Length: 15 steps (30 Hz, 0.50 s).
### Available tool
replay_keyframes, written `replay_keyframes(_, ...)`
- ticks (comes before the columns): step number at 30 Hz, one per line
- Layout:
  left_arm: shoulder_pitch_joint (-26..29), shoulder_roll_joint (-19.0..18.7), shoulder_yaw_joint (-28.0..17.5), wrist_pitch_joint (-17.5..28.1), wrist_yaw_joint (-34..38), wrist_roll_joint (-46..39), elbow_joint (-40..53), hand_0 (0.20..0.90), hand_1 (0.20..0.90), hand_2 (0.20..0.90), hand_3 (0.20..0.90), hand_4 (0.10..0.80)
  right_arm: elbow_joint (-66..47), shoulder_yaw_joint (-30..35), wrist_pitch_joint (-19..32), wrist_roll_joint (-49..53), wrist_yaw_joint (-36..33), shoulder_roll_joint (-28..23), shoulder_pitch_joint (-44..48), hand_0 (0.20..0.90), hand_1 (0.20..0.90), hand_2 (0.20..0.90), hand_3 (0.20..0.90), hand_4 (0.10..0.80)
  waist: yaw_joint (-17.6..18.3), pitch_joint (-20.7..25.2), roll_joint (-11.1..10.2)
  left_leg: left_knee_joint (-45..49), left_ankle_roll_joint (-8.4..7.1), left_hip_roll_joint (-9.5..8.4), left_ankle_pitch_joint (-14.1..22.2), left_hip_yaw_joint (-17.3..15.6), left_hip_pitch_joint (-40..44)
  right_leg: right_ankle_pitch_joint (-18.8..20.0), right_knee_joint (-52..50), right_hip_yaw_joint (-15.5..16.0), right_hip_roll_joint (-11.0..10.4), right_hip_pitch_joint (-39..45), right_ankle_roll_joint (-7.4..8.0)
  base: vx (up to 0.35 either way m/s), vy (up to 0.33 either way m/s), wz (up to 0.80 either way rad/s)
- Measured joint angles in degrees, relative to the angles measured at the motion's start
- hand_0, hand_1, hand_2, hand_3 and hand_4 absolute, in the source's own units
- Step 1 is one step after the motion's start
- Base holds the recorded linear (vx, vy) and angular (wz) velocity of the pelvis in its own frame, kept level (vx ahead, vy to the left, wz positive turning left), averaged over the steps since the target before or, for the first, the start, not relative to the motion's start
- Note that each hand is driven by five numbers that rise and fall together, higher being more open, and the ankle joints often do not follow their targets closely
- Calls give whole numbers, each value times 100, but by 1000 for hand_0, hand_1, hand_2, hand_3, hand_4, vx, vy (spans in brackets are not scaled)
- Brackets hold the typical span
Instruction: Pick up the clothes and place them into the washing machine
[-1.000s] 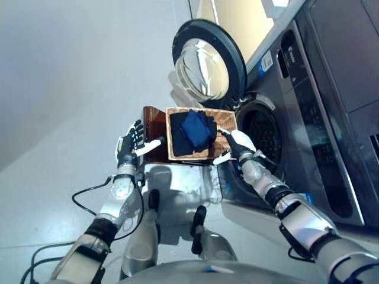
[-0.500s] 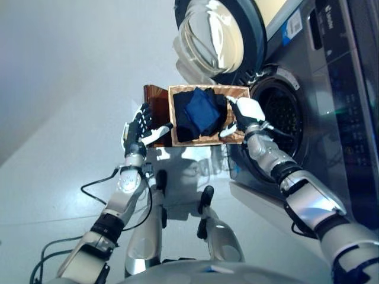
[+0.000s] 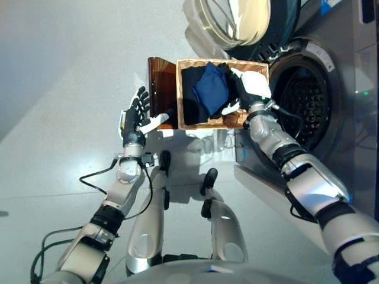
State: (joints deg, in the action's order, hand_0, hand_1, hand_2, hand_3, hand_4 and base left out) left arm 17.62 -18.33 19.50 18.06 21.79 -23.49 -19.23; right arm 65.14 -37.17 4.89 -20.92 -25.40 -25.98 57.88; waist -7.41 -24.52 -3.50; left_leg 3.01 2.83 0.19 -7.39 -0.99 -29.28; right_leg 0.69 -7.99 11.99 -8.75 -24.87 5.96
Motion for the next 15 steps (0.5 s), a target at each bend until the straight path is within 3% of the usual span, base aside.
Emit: replay_keyframes(15, -2, -67, 185, 141, 124, 2, 531, 900, 900, 900, 900, 800, 457, -169, 3, 121, -121, -49, 327, 900, 900, 900, 900, 800, -170, 8, 45, 101, 0, -29, -7, 98, -598, -45, -193, 26, -40, -637, -3, 7, 12, 1)
